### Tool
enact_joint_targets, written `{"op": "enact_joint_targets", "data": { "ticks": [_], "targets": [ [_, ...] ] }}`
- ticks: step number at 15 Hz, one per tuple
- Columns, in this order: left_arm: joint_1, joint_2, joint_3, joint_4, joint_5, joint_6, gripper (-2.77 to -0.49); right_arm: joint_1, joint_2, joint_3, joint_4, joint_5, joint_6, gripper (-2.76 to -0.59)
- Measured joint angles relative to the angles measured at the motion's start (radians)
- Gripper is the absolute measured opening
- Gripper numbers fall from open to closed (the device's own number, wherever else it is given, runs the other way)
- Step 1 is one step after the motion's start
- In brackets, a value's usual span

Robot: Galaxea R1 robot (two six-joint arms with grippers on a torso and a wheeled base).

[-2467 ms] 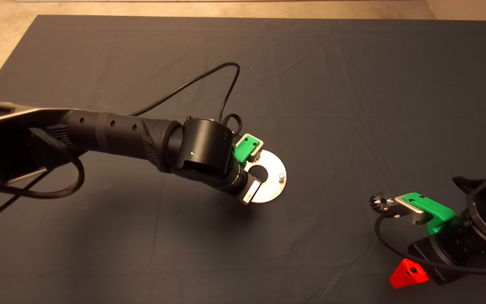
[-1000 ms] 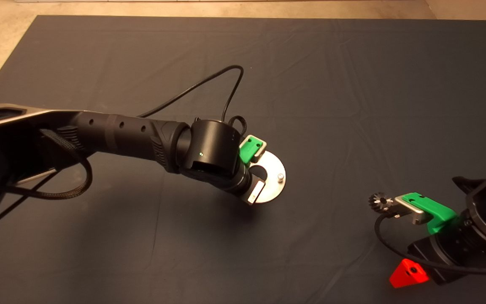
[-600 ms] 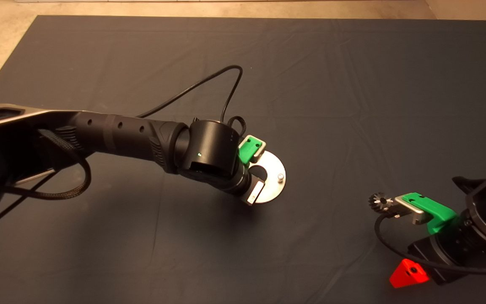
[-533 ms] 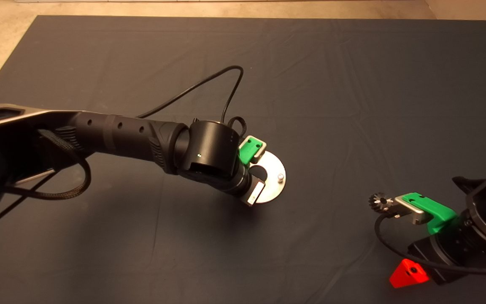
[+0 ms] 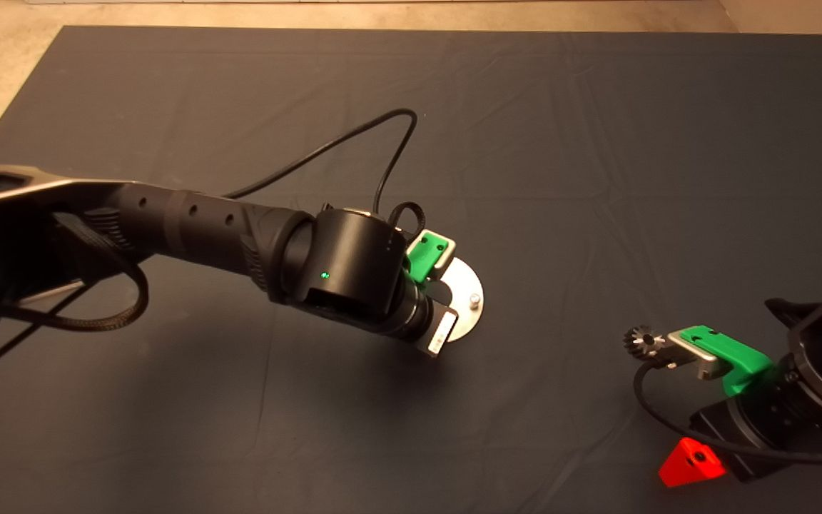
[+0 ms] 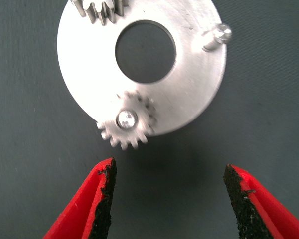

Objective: Install three planetary gears onto the carrier pins

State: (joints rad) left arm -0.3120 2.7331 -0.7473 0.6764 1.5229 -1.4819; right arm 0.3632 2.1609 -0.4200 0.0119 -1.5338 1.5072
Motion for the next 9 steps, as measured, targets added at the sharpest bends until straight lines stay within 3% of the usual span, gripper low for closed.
{"op": "enact_joint_targets", "data": {
  "ticks": [2, 4, 6, 9],
  "targets": [
    [-0.012, -0.016, 0.048, -0.005, 0.0, -0.063, -1.67, 0.0, 0.0, 0.0, 0.0, 0.0, 0.0, -0.6],
    [-0.013, -0.051, 0.081, -0.029, -0.001, -0.104, -1.64, 0.0, 0.0, 0.0, 0.0, 0.0, 0.0, -0.6],
    [-0.019, -0.095, 0.107, -0.085, 0.001, -0.134, -1.5, 0.001, -0.007, 0.0, 0.0, 0.001, -0.006, -0.6],
    [-0.021, -0.173, 0.189, -0.169, 0.003, -0.238, -1.4, 0.061, -0.041, 0.0, 0.0, 0.0, -0.072, -0.6]
  ]
}}
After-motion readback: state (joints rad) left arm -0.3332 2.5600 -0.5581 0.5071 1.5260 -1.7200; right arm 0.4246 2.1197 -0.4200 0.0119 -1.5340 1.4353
